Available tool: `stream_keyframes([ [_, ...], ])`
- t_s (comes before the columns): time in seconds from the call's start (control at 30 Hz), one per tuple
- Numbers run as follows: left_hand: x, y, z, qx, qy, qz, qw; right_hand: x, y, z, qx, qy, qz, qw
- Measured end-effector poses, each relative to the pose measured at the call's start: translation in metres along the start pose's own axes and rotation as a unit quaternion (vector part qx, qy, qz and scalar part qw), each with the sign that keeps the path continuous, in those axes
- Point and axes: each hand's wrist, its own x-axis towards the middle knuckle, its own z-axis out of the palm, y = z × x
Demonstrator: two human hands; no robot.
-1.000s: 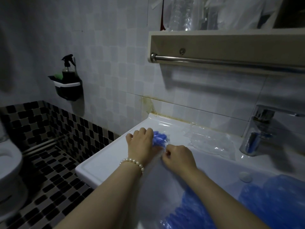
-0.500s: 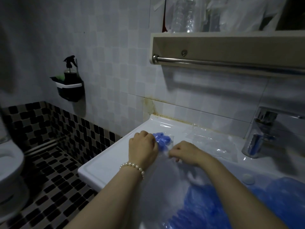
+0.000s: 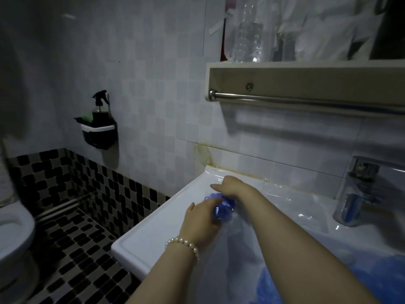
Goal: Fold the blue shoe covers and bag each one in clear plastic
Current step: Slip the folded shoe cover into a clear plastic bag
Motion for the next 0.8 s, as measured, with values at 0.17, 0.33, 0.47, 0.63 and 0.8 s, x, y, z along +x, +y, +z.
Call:
stream_keyframes([
  [0.17,0.000,0.001,-0.007,-0.155,0.037,-0.052,0.986,0.000,0.014,-0.016,0.122,-0.056,0.059,0.989],
  [0.33,0.006,-0.003,-0.011,-0.245,0.014,-0.143,0.959,-0.006,0.029,-0.011,0.378,0.004,0.044,0.925],
  [0.47,0.010,0.001,-0.020,-0.399,0.026,-0.210,0.892,-0.015,0.032,-0.006,0.465,0.018,0.034,0.884],
  [0.63,0.005,0.002,-0.018,-0.444,-0.041,-0.190,0.875,-0.028,0.026,-0.005,0.487,0.037,0.008,0.872],
  [0.8,0.004,0.003,-0.023,-0.385,-0.069,-0.177,0.903,-0.042,0.012,0.004,0.490,0.054,-0.016,0.870],
])
